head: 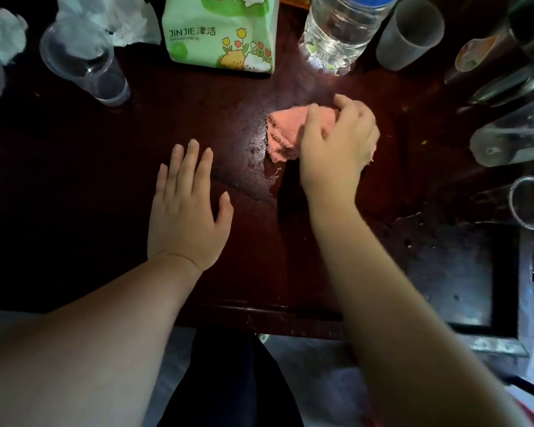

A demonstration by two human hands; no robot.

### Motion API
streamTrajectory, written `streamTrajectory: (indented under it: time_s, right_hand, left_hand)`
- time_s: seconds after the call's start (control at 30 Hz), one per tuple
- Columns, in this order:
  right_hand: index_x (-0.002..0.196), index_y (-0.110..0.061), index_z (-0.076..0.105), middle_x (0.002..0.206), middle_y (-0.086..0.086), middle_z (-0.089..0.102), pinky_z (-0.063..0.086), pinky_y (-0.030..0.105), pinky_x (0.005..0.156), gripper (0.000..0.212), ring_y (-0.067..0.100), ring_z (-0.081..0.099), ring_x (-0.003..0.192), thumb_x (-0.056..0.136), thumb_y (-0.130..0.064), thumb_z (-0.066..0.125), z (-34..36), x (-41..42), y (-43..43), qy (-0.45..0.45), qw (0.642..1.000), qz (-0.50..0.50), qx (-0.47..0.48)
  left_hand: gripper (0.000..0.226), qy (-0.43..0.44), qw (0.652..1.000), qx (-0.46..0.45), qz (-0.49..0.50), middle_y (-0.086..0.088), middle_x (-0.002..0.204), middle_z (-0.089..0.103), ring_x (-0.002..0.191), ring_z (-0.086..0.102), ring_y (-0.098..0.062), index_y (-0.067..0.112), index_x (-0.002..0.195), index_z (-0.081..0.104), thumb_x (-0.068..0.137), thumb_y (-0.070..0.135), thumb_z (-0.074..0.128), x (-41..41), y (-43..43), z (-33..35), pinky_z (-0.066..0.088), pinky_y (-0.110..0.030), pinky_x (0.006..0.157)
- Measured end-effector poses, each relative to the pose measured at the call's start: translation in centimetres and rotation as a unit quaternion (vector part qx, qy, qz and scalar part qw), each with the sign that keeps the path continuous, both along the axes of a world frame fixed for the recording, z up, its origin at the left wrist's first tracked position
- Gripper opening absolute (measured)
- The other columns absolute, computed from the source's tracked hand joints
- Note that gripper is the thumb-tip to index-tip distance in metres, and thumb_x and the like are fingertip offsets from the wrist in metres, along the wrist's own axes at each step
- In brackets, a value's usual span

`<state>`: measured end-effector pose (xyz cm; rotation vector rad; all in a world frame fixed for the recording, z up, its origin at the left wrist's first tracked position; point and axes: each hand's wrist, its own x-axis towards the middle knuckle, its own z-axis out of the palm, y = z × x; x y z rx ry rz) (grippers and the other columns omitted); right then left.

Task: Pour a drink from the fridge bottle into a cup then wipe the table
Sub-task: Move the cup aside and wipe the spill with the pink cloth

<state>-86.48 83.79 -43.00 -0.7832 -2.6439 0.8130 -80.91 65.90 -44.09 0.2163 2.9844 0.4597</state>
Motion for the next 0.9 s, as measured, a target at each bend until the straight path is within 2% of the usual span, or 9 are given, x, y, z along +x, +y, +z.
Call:
streamTrajectory:
  time_s: [0.1,0.23,0.3,0.4,0.53,0.63,0.77,0.83,0.9]
  right_hand:
    - [0.114,-0.004,0.057,0.119,0.015,0.053,0.026,0.038,0.104,0.065,0.034,0.047,0.116,0.078,-0.058,0.051,-0.9,-0.7,-2.1,0.011,0.994,-0.093,0.056]
    - [0.105,-0.009,0.053,0.114,0.011,0.051,0.026,0.041,0.106,0.046,0.031,0.044,0.115,0.082,-0.049,0.050,-0.8,-2.2,-2.4,-0.056,0.989,-0.097,0.097]
    - [0.098,-0.007,0.054,0.106,0.013,0.053,0.032,0.042,0.100,0.038,0.033,0.048,0.107,0.077,-0.038,0.045,-0.8,-1.8,-1.9,-0.032,0.990,-0.046,0.127]
    - [0.093,-0.005,0.053,0.099,0.014,0.052,0.035,0.041,0.093,0.033,0.034,0.048,0.098,0.073,-0.031,0.049,-1.3,-0.3,-1.2,-0.023,0.986,0.104,0.126]
    - [0.091,-0.002,0.053,0.100,0.015,0.052,0.037,0.042,0.090,0.037,0.033,0.047,0.096,0.071,-0.033,0.053,-0.9,1.5,-0.1,-0.028,0.948,0.284,0.142]
    - [0.093,-0.003,0.054,0.104,0.012,0.053,0.036,0.035,0.092,0.036,0.031,0.048,0.099,0.069,-0.030,0.056,0.2,2.3,1.8,-0.049,0.913,0.386,0.122]
    - [0.099,-0.005,0.056,0.116,0.011,0.055,0.030,0.032,0.099,0.038,0.030,0.049,0.108,0.066,-0.023,0.056,1.6,2.8,3.4,-0.082,0.872,0.457,0.155]
    - [0.113,-0.006,0.056,0.131,0.011,0.051,0.022,0.032,0.111,0.043,0.026,0.045,0.124,0.073,-0.022,0.059,2.4,4.6,3.6,-0.054,0.903,0.406,0.129]
    - [0.123,-0.005,0.054,0.136,0.008,0.048,0.021,0.032,0.115,0.043,0.022,0.041,0.130,0.084,-0.023,0.058,3.1,8.6,3.7,0.003,0.960,0.269,0.080]
  left_hand:
    - [0.062,-0.004,1.000,-0.003,0.001,-0.007,0.159,0.012,0.147,0.002,-0.020,0.012,0.150,0.020,0.095,0.035,0.035,0.1,0.1,-0.1,0.002,-0.037,0.120]
    - [0.062,-0.002,1.000,-0.016,0.000,-0.006,0.160,0.010,0.147,0.000,-0.019,0.012,0.150,0.019,0.095,0.035,0.033,0.0,0.1,-0.1,0.002,-0.037,0.120]
    - [0.061,0.000,1.000,-0.011,-0.002,-0.007,0.159,0.011,0.147,0.002,-0.020,0.012,0.150,0.021,0.095,0.034,0.034,0.0,0.2,-0.1,0.002,-0.037,0.120]
    - [0.061,0.001,1.000,-0.006,-0.002,-0.008,0.159,0.013,0.147,0.003,-0.021,0.010,0.150,0.022,0.095,0.034,0.034,0.0,0.1,-0.2,0.002,-0.037,0.120]
    - [0.063,0.012,1.000,-0.007,-0.009,-0.010,0.158,0.016,0.147,0.006,-0.023,0.009,0.149,0.025,0.093,0.038,0.026,0.1,0.0,-0.3,0.004,-0.038,0.119]
    - [0.062,0.014,1.000,-0.007,-0.011,-0.010,0.158,0.015,0.147,0.006,-0.023,0.009,0.149,0.024,0.094,0.038,0.028,0.1,0.0,-0.4,0.003,-0.037,0.119]
    - [0.061,0.014,1.000,0.000,-0.013,-0.010,0.159,0.014,0.147,0.004,-0.023,0.009,0.149,0.022,0.096,0.034,0.035,0.0,0.0,-0.3,0.003,-0.039,0.119]
    - [0.061,0.020,1.000,0.001,-0.018,-0.010,0.158,0.014,0.147,0.005,-0.024,0.009,0.149,0.022,0.095,0.033,0.037,0.0,0.0,-0.3,0.003,-0.039,0.119]
    - [0.060,0.022,0.999,0.009,-0.021,-0.011,0.158,0.015,0.147,0.006,-0.024,0.009,0.149,0.023,0.096,0.031,0.037,0.0,0.1,-0.4,0.002,-0.038,0.119]
